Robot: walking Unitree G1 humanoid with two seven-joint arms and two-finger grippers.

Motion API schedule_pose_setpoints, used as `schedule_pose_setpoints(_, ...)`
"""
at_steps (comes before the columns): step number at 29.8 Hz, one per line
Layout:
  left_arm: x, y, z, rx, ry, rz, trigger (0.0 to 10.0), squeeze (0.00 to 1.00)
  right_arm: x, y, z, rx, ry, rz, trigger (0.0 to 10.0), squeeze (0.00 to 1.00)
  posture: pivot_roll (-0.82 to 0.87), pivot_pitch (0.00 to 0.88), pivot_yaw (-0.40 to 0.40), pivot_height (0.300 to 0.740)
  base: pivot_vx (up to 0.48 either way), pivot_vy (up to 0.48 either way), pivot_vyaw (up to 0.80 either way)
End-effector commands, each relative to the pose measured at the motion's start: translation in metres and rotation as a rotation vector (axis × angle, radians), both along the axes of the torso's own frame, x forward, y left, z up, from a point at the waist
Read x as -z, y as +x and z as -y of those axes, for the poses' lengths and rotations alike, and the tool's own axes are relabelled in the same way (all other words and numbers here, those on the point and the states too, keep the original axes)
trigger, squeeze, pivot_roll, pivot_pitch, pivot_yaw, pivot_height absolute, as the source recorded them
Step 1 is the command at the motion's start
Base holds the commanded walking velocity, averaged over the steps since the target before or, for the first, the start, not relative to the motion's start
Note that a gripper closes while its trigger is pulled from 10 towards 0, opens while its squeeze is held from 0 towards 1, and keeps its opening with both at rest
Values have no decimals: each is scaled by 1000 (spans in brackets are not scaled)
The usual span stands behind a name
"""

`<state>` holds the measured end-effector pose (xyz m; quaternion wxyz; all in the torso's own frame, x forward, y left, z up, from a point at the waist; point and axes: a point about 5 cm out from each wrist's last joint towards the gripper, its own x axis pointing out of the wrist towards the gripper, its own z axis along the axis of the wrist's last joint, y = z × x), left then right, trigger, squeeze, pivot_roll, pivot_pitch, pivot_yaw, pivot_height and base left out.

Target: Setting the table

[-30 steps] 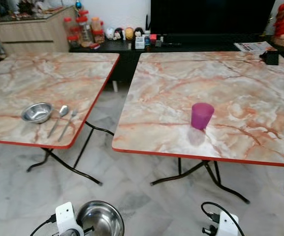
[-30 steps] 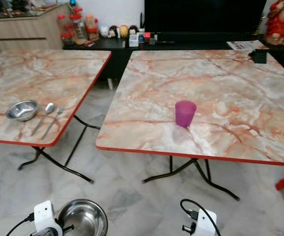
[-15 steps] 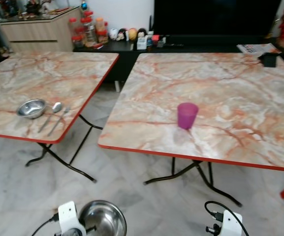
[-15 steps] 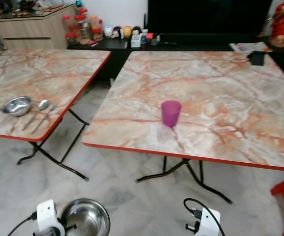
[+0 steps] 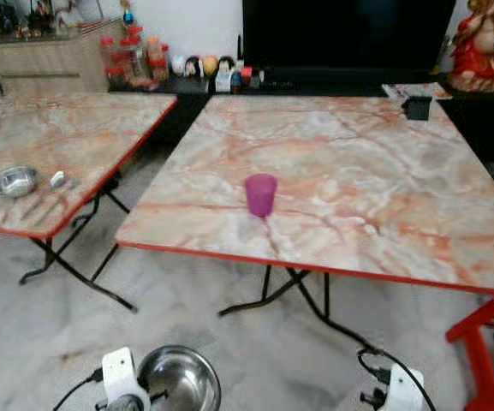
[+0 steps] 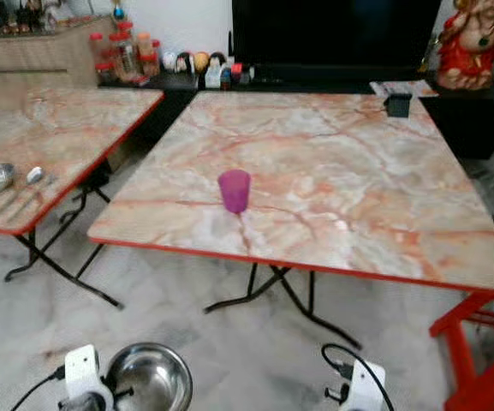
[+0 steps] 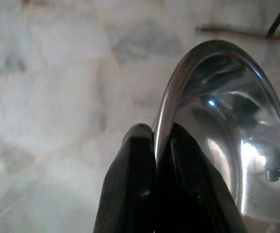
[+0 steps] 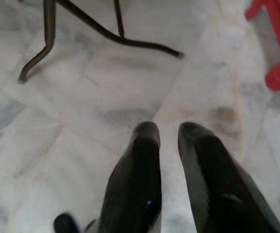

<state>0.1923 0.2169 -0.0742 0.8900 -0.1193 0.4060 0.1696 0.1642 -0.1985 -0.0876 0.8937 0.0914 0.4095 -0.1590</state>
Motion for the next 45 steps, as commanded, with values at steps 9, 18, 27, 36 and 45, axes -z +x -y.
schedule_pose_setpoints(9,-6,11,2,18,2,40,10000,0,-1,-1,6,13,-10,3,10000,0,-68,0,43,740,0,-480,0)
schedule_pose_setpoints(18,-5,10,1,13,8,33,10000,0,0,-2,7,18,-7,1,10000,0,-71,0,42,740,0,-202,-252)
schedule_pose_setpoints(27,-7,13,5,57,14,56,10000,0,-2,0,7,1,-15,8,10000,0,-65,0,32,740,0,0,-89)
schedule_pose_setpoints(36,-2,4,4,39,36,32,10000,0,-2,0,9,-1,-16,6,10000,0,-63,0,22,740,0,0,0)
schedule_pose_setpoints(45,-3,5,1,30,40,39,10000,0,-2,0,8,-2,-17,4,10000,0,-72,0,35,740,0,0,0)
